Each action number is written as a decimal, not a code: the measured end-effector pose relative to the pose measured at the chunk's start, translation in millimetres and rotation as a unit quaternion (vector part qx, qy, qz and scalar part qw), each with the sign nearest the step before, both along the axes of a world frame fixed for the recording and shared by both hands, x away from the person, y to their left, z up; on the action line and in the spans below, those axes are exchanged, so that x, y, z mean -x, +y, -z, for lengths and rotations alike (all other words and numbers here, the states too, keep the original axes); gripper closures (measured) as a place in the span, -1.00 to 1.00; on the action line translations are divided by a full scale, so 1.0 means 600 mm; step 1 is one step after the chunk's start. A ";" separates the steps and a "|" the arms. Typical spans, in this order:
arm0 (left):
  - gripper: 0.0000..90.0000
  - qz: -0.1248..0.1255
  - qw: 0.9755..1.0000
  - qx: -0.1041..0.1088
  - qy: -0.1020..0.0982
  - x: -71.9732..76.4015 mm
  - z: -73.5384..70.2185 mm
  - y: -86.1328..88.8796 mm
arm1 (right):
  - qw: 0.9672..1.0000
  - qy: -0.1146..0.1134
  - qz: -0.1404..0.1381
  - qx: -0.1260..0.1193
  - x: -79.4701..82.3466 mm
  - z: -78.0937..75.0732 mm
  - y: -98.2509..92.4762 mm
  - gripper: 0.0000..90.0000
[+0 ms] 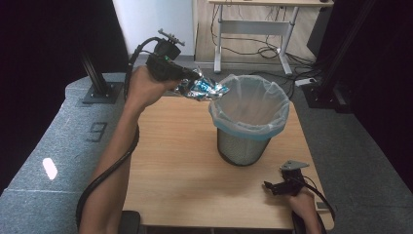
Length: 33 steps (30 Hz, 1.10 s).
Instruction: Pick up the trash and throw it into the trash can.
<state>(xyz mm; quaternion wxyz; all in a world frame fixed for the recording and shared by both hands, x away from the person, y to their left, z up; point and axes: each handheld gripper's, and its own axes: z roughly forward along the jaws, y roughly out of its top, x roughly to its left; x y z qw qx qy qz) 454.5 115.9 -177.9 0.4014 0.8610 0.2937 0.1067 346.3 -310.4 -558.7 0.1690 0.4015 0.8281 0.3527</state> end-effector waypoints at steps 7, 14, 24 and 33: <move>0.91 0.014 1.000 0.002 -0.006 -0.011 -0.005 -0.045 | 1.000 0.000 0.000 0.000 0.000 0.000 0.000 -1.00; 0.91 0.031 0.999 0.000 -0.012 -0.022 -0.007 -0.097 | 1.000 -0.001 0.000 -0.001 0.000 0.000 0.000 -1.00; 0.90 0.044 0.999 -0.002 -0.020 -0.041 0.013 -0.164 | 1.000 0.000 0.000 -0.001 0.000 0.000 0.000 -1.00; 0.90 0.037 0.999 -0.001 -0.029 -0.060 0.046 -0.216 | 1.000 0.000 0.000 -0.001 0.000 0.000 0.000 -1.00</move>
